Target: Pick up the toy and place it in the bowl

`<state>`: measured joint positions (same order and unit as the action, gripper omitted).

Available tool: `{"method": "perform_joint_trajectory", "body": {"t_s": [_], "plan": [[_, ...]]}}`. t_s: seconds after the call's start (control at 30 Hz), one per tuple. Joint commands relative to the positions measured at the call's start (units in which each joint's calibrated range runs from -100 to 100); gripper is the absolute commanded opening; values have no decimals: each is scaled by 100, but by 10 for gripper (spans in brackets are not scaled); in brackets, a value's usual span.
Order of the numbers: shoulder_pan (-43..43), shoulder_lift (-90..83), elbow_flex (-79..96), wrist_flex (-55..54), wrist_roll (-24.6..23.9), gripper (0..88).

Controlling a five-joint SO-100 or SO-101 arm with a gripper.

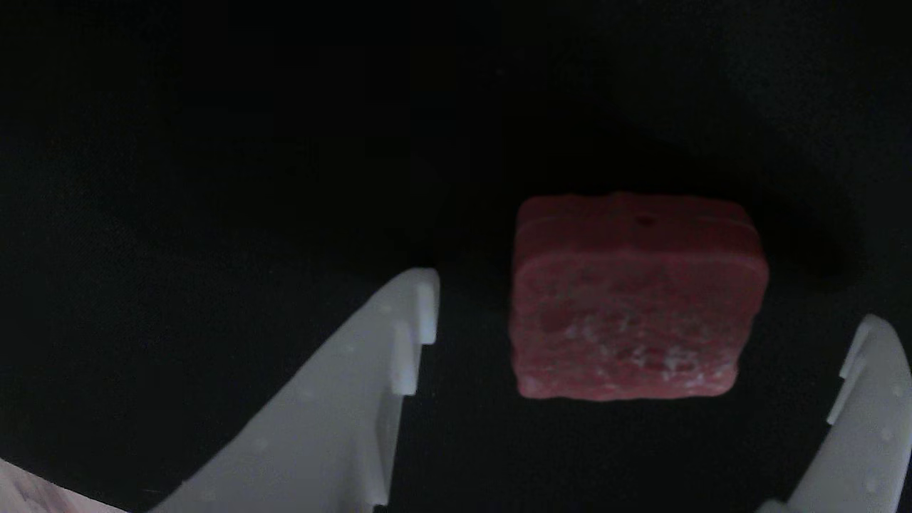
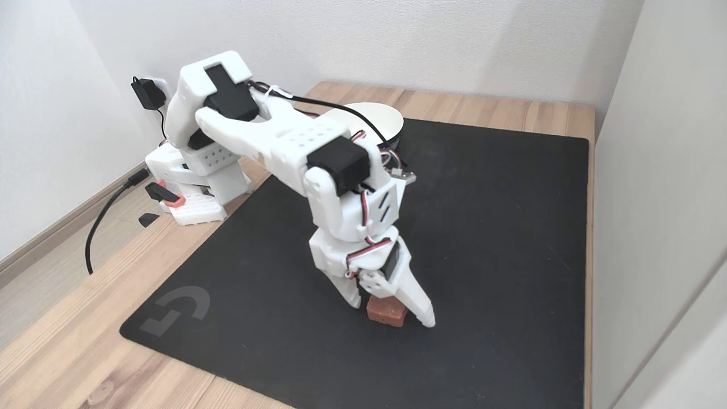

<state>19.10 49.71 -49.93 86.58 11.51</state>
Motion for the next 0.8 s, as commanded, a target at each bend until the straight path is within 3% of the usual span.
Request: {"method": "perform_joint_trajectory", "body": {"t_s": [0.0,0.17,0.37,0.77], "plan": [[26,60,-95,-12,3,397],[26,60,-86,115,3,378],[77,60,-95,-21,-2,46],[51,-56,-122,-72,-2,26]]}}
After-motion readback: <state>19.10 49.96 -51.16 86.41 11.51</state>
